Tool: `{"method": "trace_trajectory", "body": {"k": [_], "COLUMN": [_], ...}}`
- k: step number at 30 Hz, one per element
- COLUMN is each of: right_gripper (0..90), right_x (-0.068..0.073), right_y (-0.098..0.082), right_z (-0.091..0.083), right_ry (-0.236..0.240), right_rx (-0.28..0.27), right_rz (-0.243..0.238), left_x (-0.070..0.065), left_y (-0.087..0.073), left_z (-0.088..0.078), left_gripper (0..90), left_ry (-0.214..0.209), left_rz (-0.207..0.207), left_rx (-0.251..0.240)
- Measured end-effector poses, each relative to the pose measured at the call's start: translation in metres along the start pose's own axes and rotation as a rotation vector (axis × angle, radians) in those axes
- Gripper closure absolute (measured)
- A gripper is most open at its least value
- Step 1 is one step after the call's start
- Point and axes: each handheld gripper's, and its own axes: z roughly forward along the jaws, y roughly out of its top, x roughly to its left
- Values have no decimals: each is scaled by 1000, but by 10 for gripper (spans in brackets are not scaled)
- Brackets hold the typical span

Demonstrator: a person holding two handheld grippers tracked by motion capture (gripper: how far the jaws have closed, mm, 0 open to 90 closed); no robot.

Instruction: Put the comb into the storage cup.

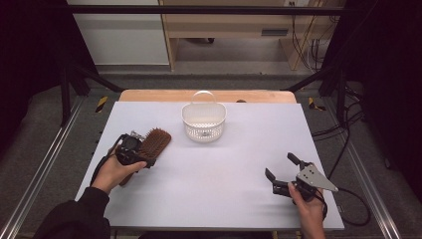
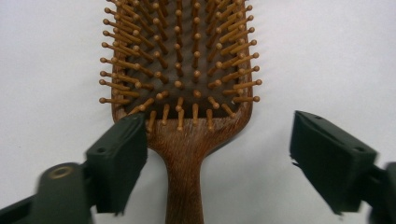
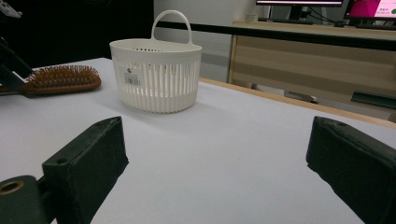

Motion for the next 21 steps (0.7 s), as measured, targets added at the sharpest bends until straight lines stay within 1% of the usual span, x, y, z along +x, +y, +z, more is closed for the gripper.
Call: {"method": "trace_trajectory", "body": {"k": [4,7,12,18,19,21], "right_gripper": [52,53,52,52,52,52], "right_x": [0,0,0,0,0,0], "right_y": [0,0,0,0,0,0], "right_z": [0,0,0,1,1,1], "right_ry": [1,2,1,2,2,2], "right_rx": [2,2,3,6,7,7], "right_rz": [0,-1,1,1,2,1], "left_x": [3,6,9,12,11,12], "left_y": [0,0,-2,-7,-8,-9], "left_z": [0,-1,-3,-3,-3,-2], "left_gripper": [282,339,400,453,471,485], "left_ry": [10,4,0,-3,-8,-5], "left_rz": [-16,-24,-19,1,-3,2], "left_rx": [-4,-3,12,33,41,54]}}
